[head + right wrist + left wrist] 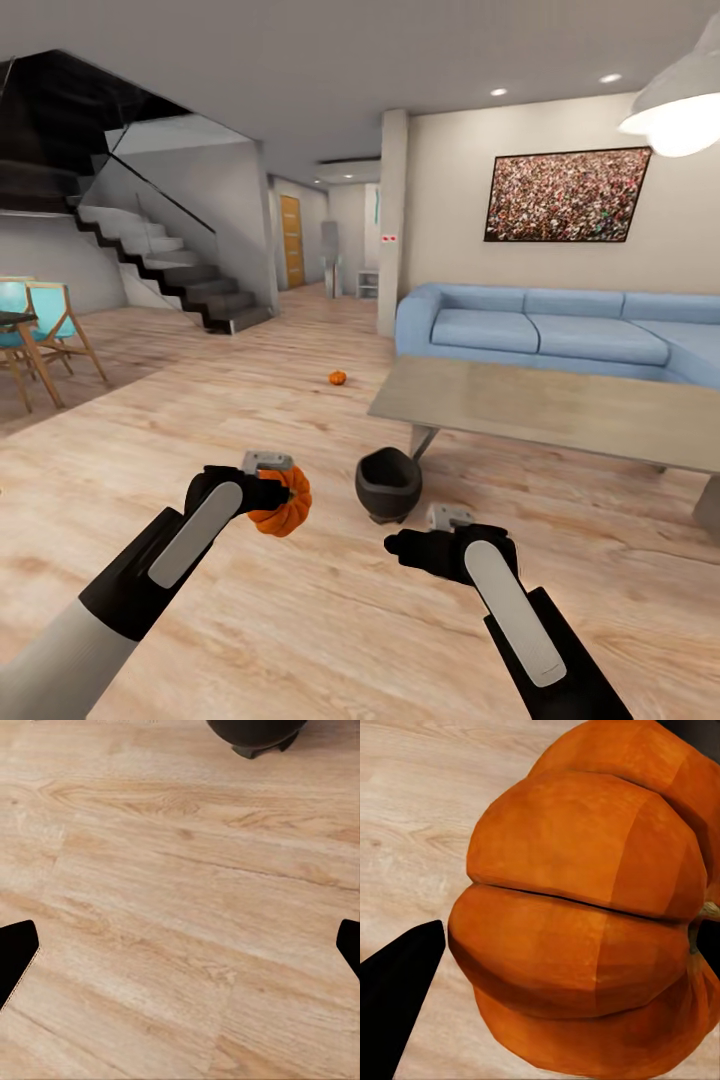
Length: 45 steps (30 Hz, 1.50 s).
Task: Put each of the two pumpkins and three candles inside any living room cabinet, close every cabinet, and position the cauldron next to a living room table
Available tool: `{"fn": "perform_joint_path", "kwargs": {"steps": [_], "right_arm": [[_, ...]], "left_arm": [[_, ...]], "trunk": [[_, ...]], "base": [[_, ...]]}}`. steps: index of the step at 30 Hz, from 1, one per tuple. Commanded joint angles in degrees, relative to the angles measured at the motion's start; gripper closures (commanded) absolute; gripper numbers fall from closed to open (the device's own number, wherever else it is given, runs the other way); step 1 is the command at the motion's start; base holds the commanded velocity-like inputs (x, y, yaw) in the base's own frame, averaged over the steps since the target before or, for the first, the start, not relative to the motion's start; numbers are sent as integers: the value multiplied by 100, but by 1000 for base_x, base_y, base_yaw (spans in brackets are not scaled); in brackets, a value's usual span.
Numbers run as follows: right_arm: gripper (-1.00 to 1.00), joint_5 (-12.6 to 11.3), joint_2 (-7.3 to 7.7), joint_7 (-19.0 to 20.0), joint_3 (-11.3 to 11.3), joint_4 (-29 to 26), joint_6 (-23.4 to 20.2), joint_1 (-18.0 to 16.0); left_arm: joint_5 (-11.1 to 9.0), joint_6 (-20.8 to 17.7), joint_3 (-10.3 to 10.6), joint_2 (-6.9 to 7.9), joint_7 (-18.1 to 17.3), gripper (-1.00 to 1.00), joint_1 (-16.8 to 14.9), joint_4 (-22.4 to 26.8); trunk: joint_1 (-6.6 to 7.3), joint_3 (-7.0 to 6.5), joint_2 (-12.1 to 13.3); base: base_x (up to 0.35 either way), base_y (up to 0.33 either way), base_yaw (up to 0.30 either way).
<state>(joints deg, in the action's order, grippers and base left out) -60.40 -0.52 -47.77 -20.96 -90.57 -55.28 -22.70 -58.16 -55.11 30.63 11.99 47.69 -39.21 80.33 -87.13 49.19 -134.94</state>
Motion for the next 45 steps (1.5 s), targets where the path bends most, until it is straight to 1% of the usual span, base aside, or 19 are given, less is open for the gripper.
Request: {"fn": "perform_joint_path", "kwargs": {"steps": [1,13,15,16,18,19,20,21,25,28,30,31,33,34,39,45], "right_arm": [[-100,-49,-1,-59,-1,-6,-18,-6],[-100,-49,-9,-49,-34,-5,-34,-6],[-100,-50,-9,-48,-67,-5,-33,-6],[-100,-50,-9,-48,-83,-5,-31,-6],[-100,-50,-9,-48,-92,-7,-29,-6],[-100,-50,-10,-48,-100,-6,-29,-6],[-100,-52,-10,-48,-107,-6,-28,-6],[-100,-53,-10,-48,-111,-5,-29,-6],[-100,-52,-16,-44,-124,-5,-34,-6],[-100,-48,-23,-47,-203,-5,-29,-11],[-100,-44,-26,-48,-265,-5,-21,-13],[-100,-44,-26,-48,-275,-5,-19,-14],[-100,-43,-27,-52,-316,-5,-8,-15],[-100,-42,-27,-56,-341,-5,-5,-18],[-100,-42,-34,-64,-389,2,6,-35],[-100,-35,-112,-65,-398,4,8,-41]], "left_arm": [[-20,-2,11,5,72,100,-8,3],[-12,36,-5,37,93,100,-8,-32],[-18,38,-85,38,96,100,-8,-33],[-16,37,-221,29,98,100,-8,-34],[-11,36,-378,20,97,100,-8,-34],[-3,36,-506,15,95,100,-8,-34],[1,36,-591,11,98,100,-8,-36],[3,35,-651,9,102,100,-8,-51],[4,35,-730,8,106,100,-8,-115],[-12,35,-810,22,108,100,-11,-329],[-22,35,-981,33,103,100,-14,-601],[-23,35,-1035,34,101,100,-15,-657],[-23,35,-1237,38,85,100,-16,-788],[-22,32,-1296,39,81,100,-16,-824],[-21,27,-1384,49,75,100,-16,-875],[-38,26,-1423,56,79,100,-16,-891]], "trunk": [[-1,6,-3],[-1,-12,-3],[-1,-15,-3],[-1,-16,-3],[-1,-17,-3],[-1,-18,-3],[-1,-18,-3],[-1,-18,-3],[-1,-18,-3],[-1,-18,-3],[-1,-18,-3],[-1,-18,-3],[-1,-18,-3],[-1,-18,-3],[-1,-18,-3],[-1,-23,-3]], "base": [[248,195,72],[300,111,226],[333,18,161],[335,10,92],[336,7,66],[337,4,38],[338,3,24],[338,2,15],[338,1,8],[339,0,2],[339,0,1],[339,0,1],[336,33,0],[317,96,0],[255,178,0],[59,269,38]]}}
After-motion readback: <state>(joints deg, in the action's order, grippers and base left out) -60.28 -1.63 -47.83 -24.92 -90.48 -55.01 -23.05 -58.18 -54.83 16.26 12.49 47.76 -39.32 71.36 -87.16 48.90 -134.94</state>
